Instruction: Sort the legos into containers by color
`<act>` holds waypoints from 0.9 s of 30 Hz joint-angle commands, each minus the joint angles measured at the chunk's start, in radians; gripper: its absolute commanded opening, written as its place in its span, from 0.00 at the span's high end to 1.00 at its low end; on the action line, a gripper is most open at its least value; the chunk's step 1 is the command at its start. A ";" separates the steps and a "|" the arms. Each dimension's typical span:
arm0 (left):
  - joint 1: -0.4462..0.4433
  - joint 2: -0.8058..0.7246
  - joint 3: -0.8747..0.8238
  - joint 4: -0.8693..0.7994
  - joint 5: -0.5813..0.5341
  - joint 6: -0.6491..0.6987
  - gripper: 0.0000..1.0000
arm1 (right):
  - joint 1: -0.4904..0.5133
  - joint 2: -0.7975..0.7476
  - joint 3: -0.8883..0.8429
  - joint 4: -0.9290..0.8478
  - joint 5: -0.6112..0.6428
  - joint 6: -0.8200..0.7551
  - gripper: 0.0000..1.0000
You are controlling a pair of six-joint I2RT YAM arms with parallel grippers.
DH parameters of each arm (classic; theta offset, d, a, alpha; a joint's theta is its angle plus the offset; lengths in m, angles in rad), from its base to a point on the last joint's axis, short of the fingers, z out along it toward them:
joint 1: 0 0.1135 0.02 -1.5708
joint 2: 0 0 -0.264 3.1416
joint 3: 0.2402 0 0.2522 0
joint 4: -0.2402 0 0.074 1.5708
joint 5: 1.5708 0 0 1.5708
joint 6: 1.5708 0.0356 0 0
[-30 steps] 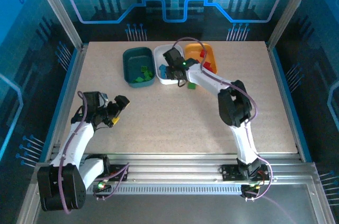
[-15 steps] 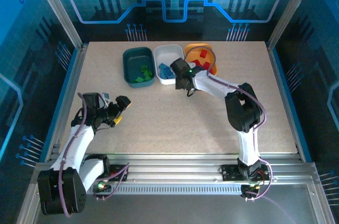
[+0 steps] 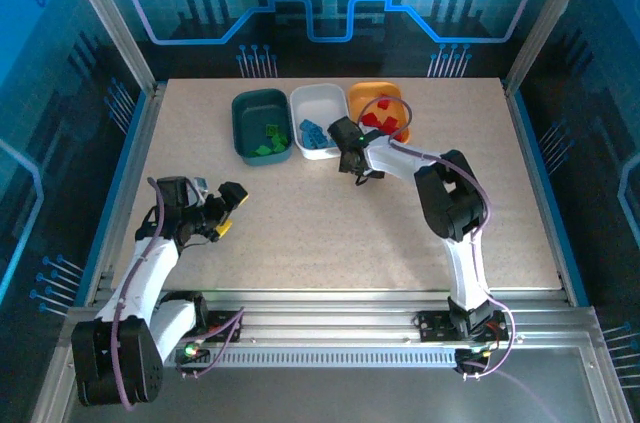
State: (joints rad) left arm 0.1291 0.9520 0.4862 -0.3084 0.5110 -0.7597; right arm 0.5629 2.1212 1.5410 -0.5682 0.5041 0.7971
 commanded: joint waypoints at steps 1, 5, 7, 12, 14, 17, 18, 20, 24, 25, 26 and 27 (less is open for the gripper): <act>0.007 -0.016 -0.011 0.007 0.027 0.000 0.01 | -0.022 0.052 0.040 0.023 -0.016 0.003 0.29; 0.007 -0.012 -0.011 0.008 0.022 0.005 0.01 | -0.032 0.081 0.049 0.038 -0.038 -0.008 0.32; 0.008 -0.007 -0.011 0.012 0.021 0.005 0.01 | -0.035 0.089 0.046 0.056 -0.049 -0.019 0.35; 0.007 0.006 -0.011 0.018 0.020 0.010 0.01 | -0.045 0.102 0.041 0.071 -0.054 -0.039 0.49; 0.008 0.009 -0.010 0.020 0.019 0.011 0.01 | -0.046 0.096 0.027 0.082 -0.056 -0.041 0.54; 0.009 0.012 -0.011 0.022 0.018 0.011 0.01 | -0.045 0.080 0.004 0.094 -0.050 -0.044 0.60; 0.008 0.013 -0.011 0.023 0.018 0.011 0.01 | -0.044 0.072 -0.005 0.098 -0.045 -0.048 0.61; 0.007 0.014 -0.011 0.023 0.019 0.008 0.01 | -0.043 0.053 -0.028 0.106 -0.037 -0.055 0.62; 0.008 0.012 -0.009 0.019 0.017 0.007 0.01 | -0.028 -0.021 -0.109 0.123 -0.021 -0.064 0.62; 0.008 0.011 -0.009 0.018 0.015 0.007 0.01 | -0.021 -0.045 -0.132 0.125 -0.017 -0.066 0.63; 0.008 0.010 -0.008 0.017 0.012 0.007 0.01 | -0.011 -0.076 -0.161 0.126 -0.010 -0.065 0.63; 0.008 0.008 -0.009 0.013 0.009 0.005 0.01 | 0.000 -0.105 -0.185 0.128 -0.008 -0.071 0.62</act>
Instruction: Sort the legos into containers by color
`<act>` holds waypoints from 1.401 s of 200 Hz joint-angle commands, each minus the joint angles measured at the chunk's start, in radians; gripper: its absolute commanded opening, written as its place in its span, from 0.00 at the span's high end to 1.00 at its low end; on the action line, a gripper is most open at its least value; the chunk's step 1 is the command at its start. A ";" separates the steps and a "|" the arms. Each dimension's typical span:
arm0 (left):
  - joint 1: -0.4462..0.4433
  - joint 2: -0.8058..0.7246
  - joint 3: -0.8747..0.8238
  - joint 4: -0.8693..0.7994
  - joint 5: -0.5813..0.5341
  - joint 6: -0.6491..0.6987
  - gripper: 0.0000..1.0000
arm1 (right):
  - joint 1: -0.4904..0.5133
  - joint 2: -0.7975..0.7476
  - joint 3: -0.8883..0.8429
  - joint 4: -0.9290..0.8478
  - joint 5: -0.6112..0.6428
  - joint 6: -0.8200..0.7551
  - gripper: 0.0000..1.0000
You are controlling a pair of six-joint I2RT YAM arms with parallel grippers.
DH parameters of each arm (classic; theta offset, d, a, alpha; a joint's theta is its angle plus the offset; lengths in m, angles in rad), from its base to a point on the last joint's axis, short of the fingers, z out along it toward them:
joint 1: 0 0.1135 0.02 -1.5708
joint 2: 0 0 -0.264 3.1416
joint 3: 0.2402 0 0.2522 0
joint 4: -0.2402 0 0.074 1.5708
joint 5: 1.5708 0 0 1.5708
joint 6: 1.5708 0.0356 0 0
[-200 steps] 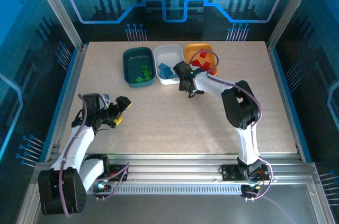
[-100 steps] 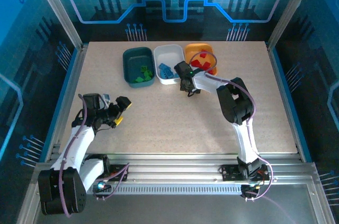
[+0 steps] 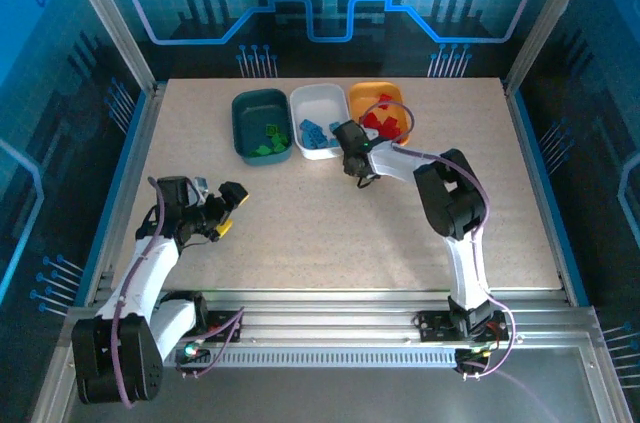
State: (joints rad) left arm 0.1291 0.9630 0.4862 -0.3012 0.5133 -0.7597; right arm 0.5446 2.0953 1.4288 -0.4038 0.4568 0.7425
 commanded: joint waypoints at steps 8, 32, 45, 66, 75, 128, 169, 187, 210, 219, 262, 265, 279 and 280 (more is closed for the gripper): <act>0.008 -0.007 -0.006 -0.001 -0.003 0.005 0.01 | 0.054 -0.143 -0.113 -0.046 0.057 -0.025 0.62; 0.009 -0.017 -0.009 -0.008 -0.032 -0.006 0.01 | 0.116 -0.197 -0.088 -0.072 0.036 -0.056 0.63; 0.009 -0.023 -0.011 -0.009 -0.049 -0.014 0.01 | 0.145 -0.167 -0.014 -0.080 -0.004 -0.081 0.63; 0.009 -0.029 -0.012 -0.018 -0.070 -0.024 0.01 | 0.180 -0.046 0.188 -0.112 -0.083 -0.144 0.63; 0.009 -0.034 -0.012 -0.022 -0.070 -0.026 0.01 | 0.191 0.014 0.290 -0.131 -0.109 -0.175 0.63; 0.010 -0.050 -0.031 -0.016 -0.044 -0.027 0.01 | 0.199 0.338 0.811 -0.261 -0.216 -0.293 0.63; 0.011 -0.052 -0.028 0.004 -0.012 -0.024 0.01 | 0.188 0.505 1.095 -0.289 -0.300 -0.360 0.60; 0.010 -0.056 -0.024 0.015 0.003 -0.020 0.01 | 0.185 0.563 1.207 -0.331 -0.306 -0.368 0.26; 0.010 -0.064 -0.023 0.020 0.010 -0.014 0.01 | 0.196 0.488 1.153 -0.305 -0.271 -0.390 0.18; 0.010 -0.070 -0.019 0.020 0.010 -0.010 0.01 | 0.201 0.424 1.087 -0.270 -0.254 -0.398 0.16; 0.005 -0.156 0.088 -0.096 -0.108 0.052 0.01 | 0.227 -0.066 0.510 -0.010 -0.172 -0.432 0.13; 0.004 -0.163 0.098 -0.105 -0.123 0.058 0.01 | 0.231 -0.098 0.470 0.012 -0.167 -0.435 0.13; -0.007 -0.190 0.144 -0.141 -0.197 0.072 0.01 | 0.253 -0.317 0.209 0.140 -0.109 -0.460 0.10; -0.008 -0.191 0.147 -0.143 -0.202 0.072 0.01 | 0.254 -0.330 0.194 0.147 -0.105 -0.461 0.10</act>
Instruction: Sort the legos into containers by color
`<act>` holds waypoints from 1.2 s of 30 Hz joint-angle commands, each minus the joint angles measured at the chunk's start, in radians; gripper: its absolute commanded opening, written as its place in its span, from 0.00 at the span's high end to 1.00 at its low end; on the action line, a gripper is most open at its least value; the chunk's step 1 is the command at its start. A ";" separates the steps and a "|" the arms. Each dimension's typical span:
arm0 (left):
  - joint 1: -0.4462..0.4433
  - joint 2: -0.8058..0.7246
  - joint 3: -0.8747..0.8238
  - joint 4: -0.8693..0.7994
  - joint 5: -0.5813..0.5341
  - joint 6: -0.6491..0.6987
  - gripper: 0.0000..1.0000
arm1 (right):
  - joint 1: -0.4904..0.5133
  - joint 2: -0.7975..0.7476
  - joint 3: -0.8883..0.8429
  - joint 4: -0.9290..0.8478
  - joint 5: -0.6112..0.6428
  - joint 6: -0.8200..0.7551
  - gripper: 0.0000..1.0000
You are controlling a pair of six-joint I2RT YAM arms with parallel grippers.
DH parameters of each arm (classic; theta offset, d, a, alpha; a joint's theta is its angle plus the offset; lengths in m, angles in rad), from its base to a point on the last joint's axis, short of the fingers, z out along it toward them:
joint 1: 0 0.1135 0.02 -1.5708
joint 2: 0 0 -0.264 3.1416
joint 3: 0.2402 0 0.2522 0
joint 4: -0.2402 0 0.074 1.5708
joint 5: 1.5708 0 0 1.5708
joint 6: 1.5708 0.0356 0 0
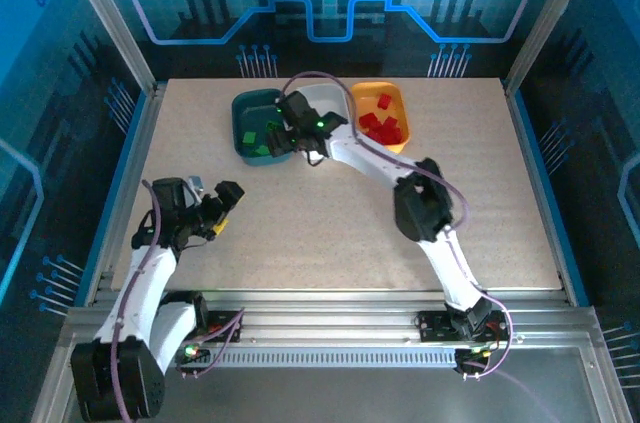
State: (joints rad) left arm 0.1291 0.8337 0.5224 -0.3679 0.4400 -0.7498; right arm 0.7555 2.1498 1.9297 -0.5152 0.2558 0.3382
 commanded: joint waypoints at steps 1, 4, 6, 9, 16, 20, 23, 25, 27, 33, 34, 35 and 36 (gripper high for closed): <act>-0.009 -0.063 0.113 -0.078 -0.133 0.061 0.01 | 0.046 -0.398 -0.321 0.265 0.103 -0.059 0.10; -0.027 -0.073 0.155 -0.093 -0.222 0.049 0.01 | 0.084 -0.644 -0.576 0.345 0.229 -0.125 0.06; -0.035 -0.090 0.160 -0.064 -0.257 0.037 0.01 | 0.102 -0.793 -0.728 0.384 0.282 -0.153 0.00; -0.042 -0.146 0.052 0.218 -0.199 0.025 0.01 | 0.107 -0.985 -0.899 0.399 0.304 -0.201 0.00; -0.102 -0.137 -0.221 0.685 -0.454 0.319 0.01 | 0.024 -1.198 -1.168 0.460 0.598 -0.239 0.00; -0.103 -0.063 -0.337 0.941 -0.514 0.530 0.01 | -0.163 -1.335 -1.469 0.776 0.207 -0.484 0.00; -0.102 0.075 -0.354 1.091 -0.566 0.570 0.01 | -0.321 -1.381 -1.554 0.837 0.114 -0.439 0.00; -0.104 0.218 -0.326 1.176 -0.566 0.602 0.01 | -0.443 -1.354 -1.598 0.894 -0.105 -0.516 0.00; -0.105 0.335 -0.302 1.217 -0.528 0.664 0.01 | -0.514 -1.295 -1.608 0.943 -0.127 -0.484 0.00; -0.103 0.583 -0.316 1.487 -0.531 0.701 0.01 | -0.619 -1.062 -1.611 1.051 -0.235 -0.441 0.00; -0.103 0.634 -0.323 1.552 -0.530 0.701 0.01 | -0.628 -1.031 -1.628 1.101 -0.240 -0.438 0.00; -0.102 0.690 -0.327 1.612 -0.532 0.697 0.01 | -0.643 -0.998 -1.655 1.181 -0.253 -0.425 0.00; -0.102 0.763 -0.328 1.716 -0.533 0.704 0.01 | -0.668 -0.951 -1.679 1.288 -0.278 -0.397 0.00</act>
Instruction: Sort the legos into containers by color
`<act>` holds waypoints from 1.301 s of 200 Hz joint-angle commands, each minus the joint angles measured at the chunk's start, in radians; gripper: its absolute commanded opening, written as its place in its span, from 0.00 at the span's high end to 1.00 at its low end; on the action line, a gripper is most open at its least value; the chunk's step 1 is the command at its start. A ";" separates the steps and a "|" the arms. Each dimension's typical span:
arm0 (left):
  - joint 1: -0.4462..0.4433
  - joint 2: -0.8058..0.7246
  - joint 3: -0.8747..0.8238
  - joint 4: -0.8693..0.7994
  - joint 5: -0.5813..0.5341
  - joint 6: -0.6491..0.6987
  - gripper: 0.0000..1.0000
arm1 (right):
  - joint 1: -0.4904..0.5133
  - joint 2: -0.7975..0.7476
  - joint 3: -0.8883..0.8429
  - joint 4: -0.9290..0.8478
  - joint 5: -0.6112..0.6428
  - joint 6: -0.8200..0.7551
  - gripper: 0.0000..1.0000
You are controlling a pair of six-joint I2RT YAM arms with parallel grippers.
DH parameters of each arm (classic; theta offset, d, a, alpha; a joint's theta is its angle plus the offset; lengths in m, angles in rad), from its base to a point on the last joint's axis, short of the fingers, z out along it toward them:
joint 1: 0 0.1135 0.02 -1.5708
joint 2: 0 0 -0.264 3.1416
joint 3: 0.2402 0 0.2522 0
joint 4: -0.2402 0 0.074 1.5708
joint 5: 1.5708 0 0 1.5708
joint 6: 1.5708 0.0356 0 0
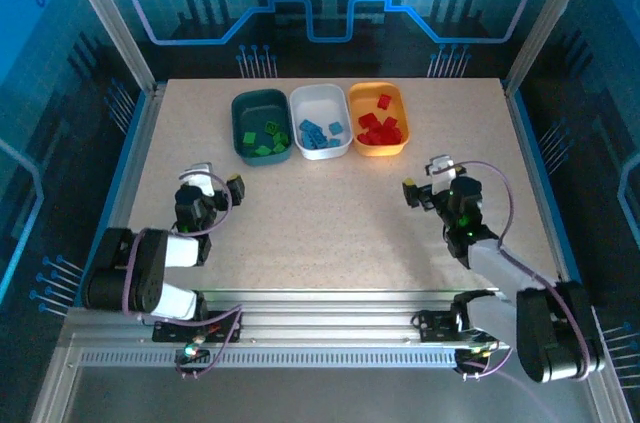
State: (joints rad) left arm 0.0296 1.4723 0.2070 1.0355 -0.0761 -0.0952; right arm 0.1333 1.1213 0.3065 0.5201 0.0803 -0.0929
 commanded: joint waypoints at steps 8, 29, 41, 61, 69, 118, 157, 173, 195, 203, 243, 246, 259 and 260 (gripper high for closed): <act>0.001 0.096 -0.013 0.253 -0.029 0.037 0.01 | -0.057 0.142 -0.048 0.323 -0.105 0.018 0.00; 0.006 0.075 0.081 0.062 -0.026 0.033 0.01 | -0.085 0.296 -0.007 0.396 -0.129 0.052 0.00; 0.011 0.073 0.139 -0.049 0.042 0.051 0.01 | -0.086 0.388 0.012 0.471 -0.153 0.045 0.00; 0.010 0.074 0.170 -0.108 0.108 0.077 0.01 | -0.092 0.394 0.118 0.271 -0.128 0.067 0.00; 0.010 0.074 0.172 -0.112 0.110 0.077 0.01 | -0.106 0.381 0.133 0.210 -0.106 0.091 0.00; 0.004 0.074 0.177 -0.121 0.106 0.084 0.01 | -0.092 0.384 0.130 0.224 -0.080 0.082 0.00; 0.004 0.074 0.177 -0.121 0.105 0.084 0.01 | -0.089 0.385 0.129 0.228 -0.074 0.082 0.00; 0.004 0.074 0.178 -0.120 0.105 0.084 0.01 | -0.088 0.385 0.130 0.228 -0.073 0.082 0.00; 0.004 0.074 0.177 -0.120 0.105 0.084 0.01 | -0.087 0.385 0.129 0.228 -0.074 0.082 0.00; 0.004 0.074 0.177 -0.120 0.105 0.084 0.01 | -0.087 0.385 0.129 0.228 -0.073 0.081 0.00; -0.008 0.075 0.185 -0.136 0.097 0.095 0.01 | -0.087 0.385 0.129 0.228 -0.072 0.081 0.00; -0.008 0.075 0.184 -0.135 0.096 0.095 0.01 | -0.087 0.385 0.129 0.228 -0.072 0.081 0.00; -0.008 0.075 0.184 -0.135 0.096 0.095 0.01 | -0.086 0.385 0.129 0.228 -0.071 0.081 0.00; -0.008 0.075 0.184 -0.134 0.097 0.095 0.01 | -0.087 0.385 0.129 0.228 -0.071 0.081 0.00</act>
State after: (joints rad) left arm 0.0269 1.5589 0.3737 0.9089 0.0051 -0.0231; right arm 0.0456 1.5021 0.4305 0.7490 -0.0040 -0.0254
